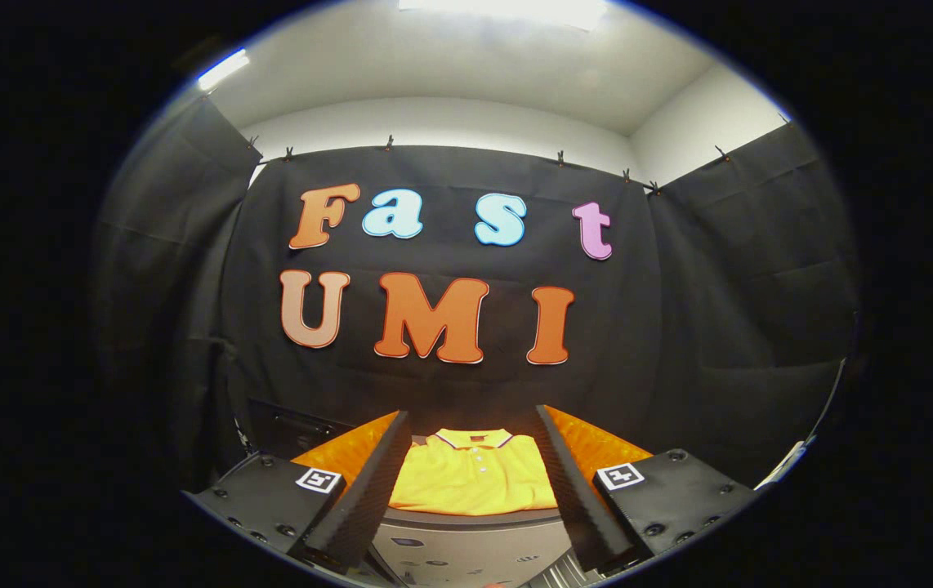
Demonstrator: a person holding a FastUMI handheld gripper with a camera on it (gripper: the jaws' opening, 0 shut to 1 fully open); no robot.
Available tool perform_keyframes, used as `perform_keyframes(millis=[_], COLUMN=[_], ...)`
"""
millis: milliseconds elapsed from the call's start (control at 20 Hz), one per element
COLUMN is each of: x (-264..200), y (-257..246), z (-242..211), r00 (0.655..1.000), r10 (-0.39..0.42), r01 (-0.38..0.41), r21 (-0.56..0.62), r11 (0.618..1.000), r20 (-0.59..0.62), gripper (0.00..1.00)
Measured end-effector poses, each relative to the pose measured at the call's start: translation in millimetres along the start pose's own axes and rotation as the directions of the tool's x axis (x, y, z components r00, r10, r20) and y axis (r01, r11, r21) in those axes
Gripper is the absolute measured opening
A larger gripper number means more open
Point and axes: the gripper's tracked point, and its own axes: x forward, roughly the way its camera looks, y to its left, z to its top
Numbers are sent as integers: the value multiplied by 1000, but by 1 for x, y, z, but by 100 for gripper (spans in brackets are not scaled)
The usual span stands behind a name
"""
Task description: Put the clothes into the washing machine and then close the washing machine lid.
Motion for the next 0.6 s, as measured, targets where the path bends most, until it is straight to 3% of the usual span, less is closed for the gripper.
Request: perform_keyframes(millis=[300,600], x=[16,85], y=[-5,-2], z=[9,-12], r00=[1000,997], r10=[-8,48], r01=[8,-49], r21=[13,-6], r11=[1000,999], r20=[13,-53], gripper=[98,98])
